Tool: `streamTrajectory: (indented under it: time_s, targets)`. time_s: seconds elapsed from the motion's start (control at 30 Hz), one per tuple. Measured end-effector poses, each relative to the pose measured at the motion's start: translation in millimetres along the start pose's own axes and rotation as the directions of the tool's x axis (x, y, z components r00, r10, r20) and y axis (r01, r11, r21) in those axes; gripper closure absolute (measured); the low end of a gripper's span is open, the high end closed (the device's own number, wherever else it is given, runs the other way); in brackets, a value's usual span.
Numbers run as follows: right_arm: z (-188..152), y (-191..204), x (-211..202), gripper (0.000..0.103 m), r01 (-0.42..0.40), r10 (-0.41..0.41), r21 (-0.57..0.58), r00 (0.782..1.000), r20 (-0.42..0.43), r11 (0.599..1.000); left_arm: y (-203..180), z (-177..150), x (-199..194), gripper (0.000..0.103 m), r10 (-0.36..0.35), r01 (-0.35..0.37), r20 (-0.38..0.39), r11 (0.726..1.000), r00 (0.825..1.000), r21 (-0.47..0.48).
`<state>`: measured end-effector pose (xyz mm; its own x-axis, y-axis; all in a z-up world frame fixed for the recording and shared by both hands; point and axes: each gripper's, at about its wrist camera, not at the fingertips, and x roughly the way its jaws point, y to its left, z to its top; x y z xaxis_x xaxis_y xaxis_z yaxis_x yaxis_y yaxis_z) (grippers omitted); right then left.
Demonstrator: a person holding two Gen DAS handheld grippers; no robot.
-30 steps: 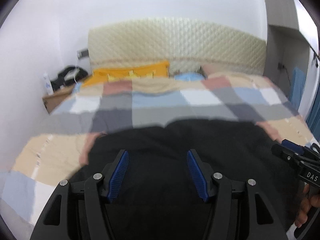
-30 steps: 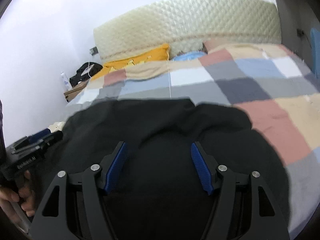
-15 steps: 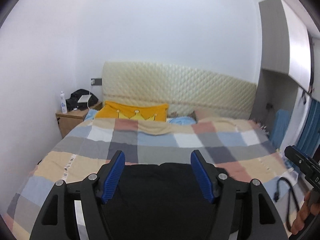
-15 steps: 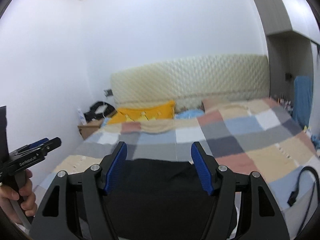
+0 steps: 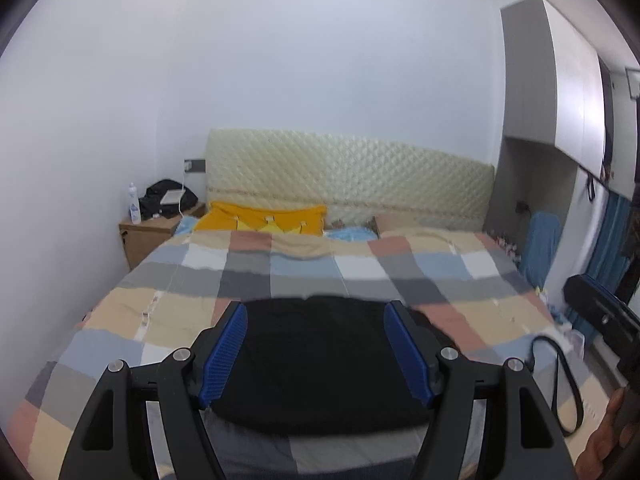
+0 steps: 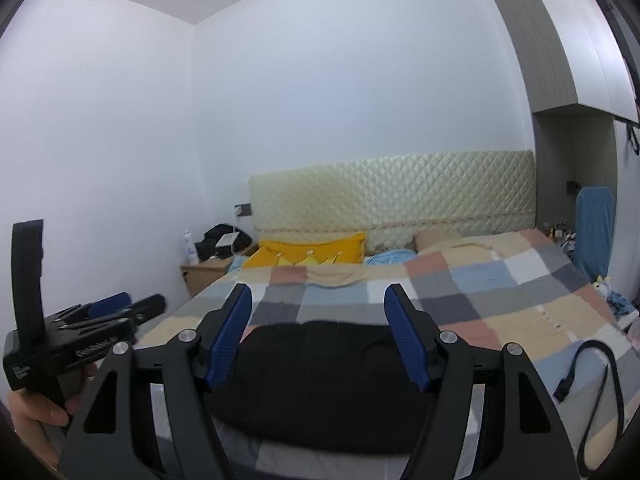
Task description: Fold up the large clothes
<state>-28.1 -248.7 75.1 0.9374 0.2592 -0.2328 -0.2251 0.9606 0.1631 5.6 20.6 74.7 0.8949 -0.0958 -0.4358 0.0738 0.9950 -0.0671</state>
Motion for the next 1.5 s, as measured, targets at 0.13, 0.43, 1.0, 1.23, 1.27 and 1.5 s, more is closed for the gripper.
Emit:
streamTrajectory:
  time_s: [0.13, 0.43, 1.0, 1.23, 1.27, 1.5]
  targets:
    - [-27.2, 6.7, 0.5, 0.034, -0.003, 0.002, -0.017, 0.998, -0.059, 1.0, -3.6, -20.1, -0.2, 0.033, -0.015, 0.015, -0.047, 1.0, 0.999, -0.003]
    - [-75.6, -21.4, -3.4, 0.034, 0.084, -0.079, 0.027, 0.985, -0.154, 0.996, 1.1, -60.1, 7.3, 0.033, 0.034, -0.033, -0.119, 0.999, 0.992, 0.008]
    - [-124.5, -45.7, 13.3, 0.033, 0.162, -0.138, 0.067, 0.952, -0.274, 0.984, 25.3, -107.4, 42.7, 0.033, 0.059, -0.066, -0.263, 0.998, 0.963, -0.018]
    - [-123.4, -42.8, 15.4, 0.031, 0.172, -0.152, 0.054, 0.95, -0.274, 0.984, 24.1, -108.1, 48.4, 0.033, 0.055, -0.062, -0.274, 0.998, 0.96, -0.015]
    - [-123.3, -43.0, 15.5, 0.03, 0.177, -0.156, 0.052, 0.949, -0.274, 0.983, 23.8, -108.1, 48.7, 0.033, 0.054, -0.06, -0.276, 0.998, 0.96, -0.014]
    - [-124.0, -41.3, 16.1, 0.022, 0.194, -0.178, 0.034, 0.947, -0.267, 0.98, 25.4, -106.9, 50.4, 0.033, 0.057, -0.063, -0.275, 0.998, 0.96, -0.014]
